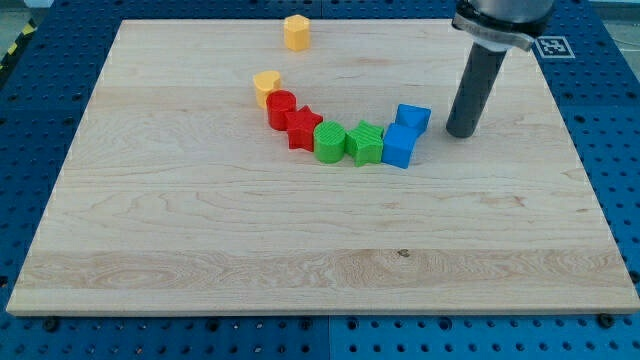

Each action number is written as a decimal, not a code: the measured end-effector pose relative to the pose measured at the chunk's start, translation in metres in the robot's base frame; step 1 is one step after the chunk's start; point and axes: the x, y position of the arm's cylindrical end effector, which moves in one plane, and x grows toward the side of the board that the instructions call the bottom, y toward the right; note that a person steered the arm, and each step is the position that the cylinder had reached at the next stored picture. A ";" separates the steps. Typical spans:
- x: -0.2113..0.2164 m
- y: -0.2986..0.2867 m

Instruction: Place the blue triangle to the bottom right of the yellow hexagon

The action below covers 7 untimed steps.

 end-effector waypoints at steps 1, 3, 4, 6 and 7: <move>0.000 -0.024; 0.030 -0.037; 0.022 -0.055; 0.001 -0.058; -0.020 -0.045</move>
